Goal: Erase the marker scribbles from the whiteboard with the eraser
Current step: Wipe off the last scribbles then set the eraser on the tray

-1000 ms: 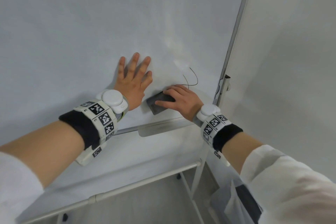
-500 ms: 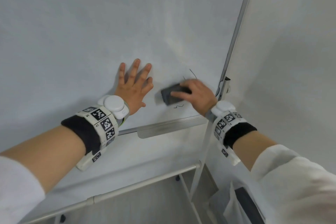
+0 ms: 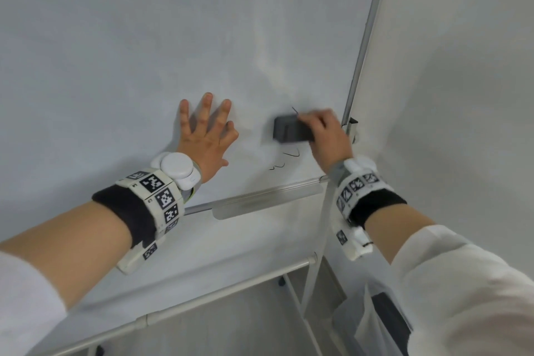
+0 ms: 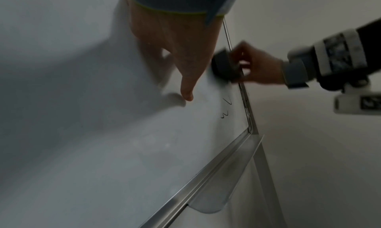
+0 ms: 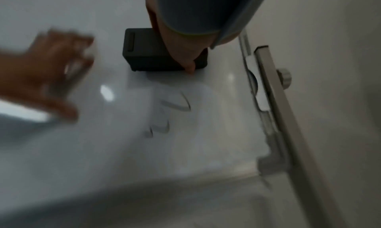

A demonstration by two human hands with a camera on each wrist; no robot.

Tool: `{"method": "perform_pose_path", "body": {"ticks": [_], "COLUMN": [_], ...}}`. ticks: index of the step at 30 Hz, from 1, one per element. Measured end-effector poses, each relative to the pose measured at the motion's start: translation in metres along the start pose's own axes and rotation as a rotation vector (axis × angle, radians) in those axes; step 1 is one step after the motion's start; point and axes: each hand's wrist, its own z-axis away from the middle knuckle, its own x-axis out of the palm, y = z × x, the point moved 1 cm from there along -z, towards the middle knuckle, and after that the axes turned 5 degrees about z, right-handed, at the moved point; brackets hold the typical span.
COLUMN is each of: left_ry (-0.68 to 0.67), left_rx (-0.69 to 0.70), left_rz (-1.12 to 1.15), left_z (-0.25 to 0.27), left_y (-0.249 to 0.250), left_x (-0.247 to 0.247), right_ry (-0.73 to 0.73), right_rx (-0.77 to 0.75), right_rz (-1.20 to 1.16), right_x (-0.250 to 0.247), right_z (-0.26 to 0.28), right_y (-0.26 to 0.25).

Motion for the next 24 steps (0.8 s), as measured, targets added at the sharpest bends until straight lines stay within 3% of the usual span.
{"method": "perform_pose_path", "body": {"ticks": [2, 5, 8, 12, 18, 24], "left_ry": [-0.009, -0.012, -0.004, -0.030, -0.058, 0.019], "left_rx": [-0.011, -0.013, -0.007, -0.015, -0.005, 0.004], "left_rz": [-0.017, 0.001, 0.021, 0.039, 0.008, 0.081], "left_z": [0.001, 0.002, 0.001, 0.001, -0.002, -0.003], "left_y": [0.003, 0.004, 0.004, 0.001, 0.002, 0.003], "left_x": [-0.002, -0.003, 0.001, 0.001, 0.004, 0.010], "right_ry": [0.091, 0.123, 0.068, -0.058, -0.009, -0.258], "right_rx": [0.069, 0.054, 0.112, 0.057, 0.222, 0.156], "right_rz": [0.013, 0.067, 0.179, 0.170, 0.159, 0.183], "right_x": [-0.013, -0.013, 0.003, 0.017, 0.003, 0.035], "right_z": [-0.019, -0.019, 0.005, 0.025, 0.000, 0.038], "right_y": [0.000, 0.000, 0.000, 0.001, 0.014, -0.010]}}
